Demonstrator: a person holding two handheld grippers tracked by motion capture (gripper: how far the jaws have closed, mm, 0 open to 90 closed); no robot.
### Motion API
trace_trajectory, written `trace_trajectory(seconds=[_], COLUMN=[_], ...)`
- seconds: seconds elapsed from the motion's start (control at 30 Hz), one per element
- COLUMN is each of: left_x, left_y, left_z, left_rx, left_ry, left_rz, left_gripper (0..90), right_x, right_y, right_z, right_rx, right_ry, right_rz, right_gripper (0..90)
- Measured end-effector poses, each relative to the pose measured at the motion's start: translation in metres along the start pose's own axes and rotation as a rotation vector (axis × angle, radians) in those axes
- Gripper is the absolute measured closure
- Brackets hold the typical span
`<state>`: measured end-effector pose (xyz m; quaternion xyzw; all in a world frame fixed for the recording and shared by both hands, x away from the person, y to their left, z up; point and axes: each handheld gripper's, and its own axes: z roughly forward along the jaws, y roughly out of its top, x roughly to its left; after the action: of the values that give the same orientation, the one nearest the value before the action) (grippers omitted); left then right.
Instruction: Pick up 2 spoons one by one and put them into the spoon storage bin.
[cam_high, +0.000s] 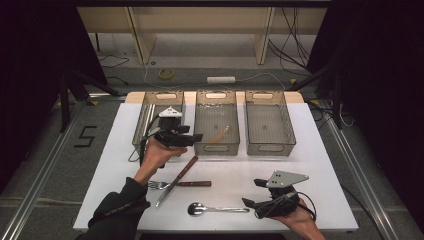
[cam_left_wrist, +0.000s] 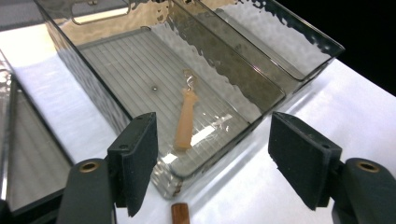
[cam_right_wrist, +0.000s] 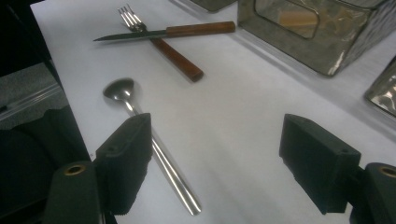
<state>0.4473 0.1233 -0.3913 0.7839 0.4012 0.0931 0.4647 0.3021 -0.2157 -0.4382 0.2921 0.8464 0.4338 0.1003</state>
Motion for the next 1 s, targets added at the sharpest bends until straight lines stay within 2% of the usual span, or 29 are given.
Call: trace_trajectory(seconds=[0.17, 0.37, 0.47, 0.67, 0.8, 1.0], left_x=[0.001, 0.002, 0.003, 0.003, 0.001, 0.0], left_y=[-0.012, -0.024, -0.031, -0.046, -0.052, -0.059], left_z=[-0.014, -0.027, -0.034, -0.049, -0.055, -0.058], left_rx=[-0.012, -0.049, -0.048, -0.068, -0.088, -0.081], left_ry=[0.001, -0.019, -0.015, -0.011, -0.003, 0.006], left_rz=[0.017, 0.004, 0.01, -0.005, -0.012, -0.016], left_gripper=[29.7, 28.3, 27.4, 26.5, 26.5, 26.7], right_x=[0.003, 0.007, 0.011, 0.017, 0.021, 0.026], right_y=[0.003, 0.008, 0.011, 0.017, 0.021, 0.025], right_z=[0.003, 0.01, 0.015, 0.026, 0.033, 0.044], right_rx=[0.009, 0.022, 0.039, 0.073, 0.099, 0.132], right_ry=[0.013, 0.032, 0.046, 0.075, 0.095, 0.12], right_rz=[-0.013, -0.031, -0.043, -0.073, -0.089, -0.115], right_gripper=[26.6, 26.6, 26.6, 26.7, 27.0, 29.2])
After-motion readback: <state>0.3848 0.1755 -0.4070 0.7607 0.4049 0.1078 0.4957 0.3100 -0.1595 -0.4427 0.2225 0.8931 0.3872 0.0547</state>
